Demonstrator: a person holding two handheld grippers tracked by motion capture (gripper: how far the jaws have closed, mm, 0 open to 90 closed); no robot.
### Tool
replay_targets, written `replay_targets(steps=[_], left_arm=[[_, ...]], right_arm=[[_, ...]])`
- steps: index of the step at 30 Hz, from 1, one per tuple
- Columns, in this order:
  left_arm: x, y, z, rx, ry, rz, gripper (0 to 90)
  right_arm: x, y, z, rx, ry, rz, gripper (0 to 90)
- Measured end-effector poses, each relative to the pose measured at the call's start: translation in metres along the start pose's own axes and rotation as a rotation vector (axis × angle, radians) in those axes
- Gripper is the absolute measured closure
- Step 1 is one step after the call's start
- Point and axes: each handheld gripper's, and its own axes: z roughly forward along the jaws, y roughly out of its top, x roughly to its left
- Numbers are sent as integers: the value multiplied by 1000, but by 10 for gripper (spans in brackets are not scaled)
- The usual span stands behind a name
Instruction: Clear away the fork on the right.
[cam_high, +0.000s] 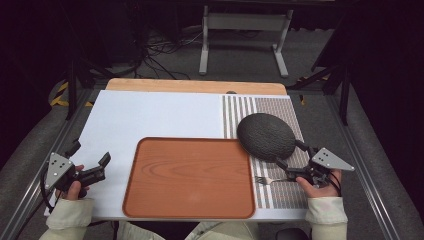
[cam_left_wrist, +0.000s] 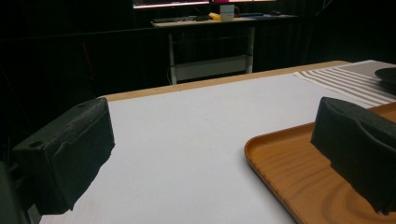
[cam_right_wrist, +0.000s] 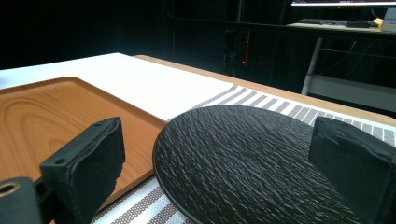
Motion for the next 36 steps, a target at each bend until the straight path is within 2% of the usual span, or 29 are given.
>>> replay_targets(steps=[17,24,28,31,36], left_arm=[[0,0,0,2,-2,-3,0],[0,0,0,-1,0,-6,1],[1,-1,0,4,-1,-7,1],[1,0,0,4,1,-9,0],[1,0,0,2,1,-10,1]], right_arm=[[3,1,2,18,16,-2,51],[1,12,7,41,38,-12,53],[0,28,13,95,72,-62,52],[0,35,14,123,88,-79,52],[0,52,16,191,110,-144,52]])
